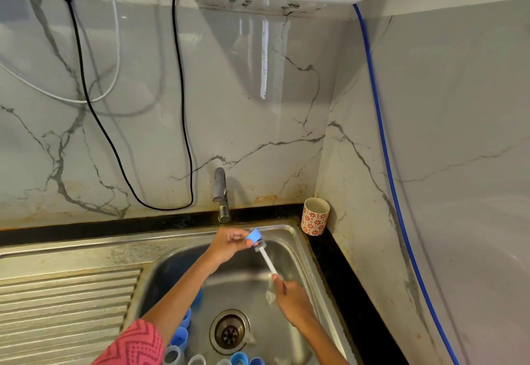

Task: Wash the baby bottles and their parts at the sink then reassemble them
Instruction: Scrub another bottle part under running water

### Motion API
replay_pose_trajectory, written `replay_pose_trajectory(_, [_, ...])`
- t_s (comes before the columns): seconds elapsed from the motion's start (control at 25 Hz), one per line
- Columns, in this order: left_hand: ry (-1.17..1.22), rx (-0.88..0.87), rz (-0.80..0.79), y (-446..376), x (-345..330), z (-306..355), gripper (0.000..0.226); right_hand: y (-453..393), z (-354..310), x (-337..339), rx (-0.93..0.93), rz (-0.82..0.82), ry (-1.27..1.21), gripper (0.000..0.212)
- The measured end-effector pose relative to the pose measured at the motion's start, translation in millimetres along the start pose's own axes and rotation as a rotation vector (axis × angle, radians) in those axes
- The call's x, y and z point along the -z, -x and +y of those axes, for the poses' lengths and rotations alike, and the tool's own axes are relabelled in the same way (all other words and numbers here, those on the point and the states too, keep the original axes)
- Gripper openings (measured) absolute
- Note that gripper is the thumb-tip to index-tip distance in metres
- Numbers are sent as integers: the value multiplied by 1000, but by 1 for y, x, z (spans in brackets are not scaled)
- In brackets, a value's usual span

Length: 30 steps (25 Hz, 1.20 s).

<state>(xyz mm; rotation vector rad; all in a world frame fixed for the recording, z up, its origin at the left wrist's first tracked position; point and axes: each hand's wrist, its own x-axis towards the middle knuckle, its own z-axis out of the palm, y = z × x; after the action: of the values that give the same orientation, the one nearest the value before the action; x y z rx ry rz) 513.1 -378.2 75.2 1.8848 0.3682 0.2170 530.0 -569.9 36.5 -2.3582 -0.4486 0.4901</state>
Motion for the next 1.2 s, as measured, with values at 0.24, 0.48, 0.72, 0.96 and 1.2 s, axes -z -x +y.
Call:
replay_pose_trajectory(0.24, [300,356,212,-1,-8,-4,19,6,-11,14,118,79,102,47])
replay_pose_trajectory(0.48, [849,537,212,-6,3,4,58,13,-7,3,212,155,328,52])
replay_pose_trajectory(0.72, [839,468,319,-10,20,-1,42,16,11,10,74,120,500,71])
replay_pose_trajectory(0.96, [459,354,235,-8,-7,-11,29,9,-20,9,133,94,174,48])
replay_pose_trajectory(1.2, [272,216,336,9,-3,-24,26,2,-8,3,-34,-126,-40,45])
